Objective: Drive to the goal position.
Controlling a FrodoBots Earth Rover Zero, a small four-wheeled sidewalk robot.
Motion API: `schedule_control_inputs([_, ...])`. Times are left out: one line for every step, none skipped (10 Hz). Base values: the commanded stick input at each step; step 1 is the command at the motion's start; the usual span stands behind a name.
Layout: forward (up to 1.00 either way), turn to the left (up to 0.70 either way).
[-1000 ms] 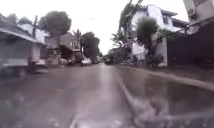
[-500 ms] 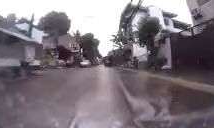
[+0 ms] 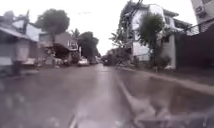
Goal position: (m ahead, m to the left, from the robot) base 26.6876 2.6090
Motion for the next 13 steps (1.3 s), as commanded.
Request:
schedule_control_inputs([1.0,0.0])
schedule_control_inputs([1.0,0.0])
schedule_control_inputs([1.0,0.0])
schedule_control_inputs([1.0,0.0])
schedule_control_inputs([1.0,0.0])
schedule_control_inputs([1.0,0.0])
schedule_control_inputs([1.0,0.0])
schedule_control_inputs([1.0,0.0])
schedule_control_inputs([1.0,0.0])
schedule_control_inputs([1.0,0.0])
schedule_control_inputs([1.0,0.0])
schedule_control_inputs([1.0,0.0])
schedule_control_inputs([1.0,0.0])
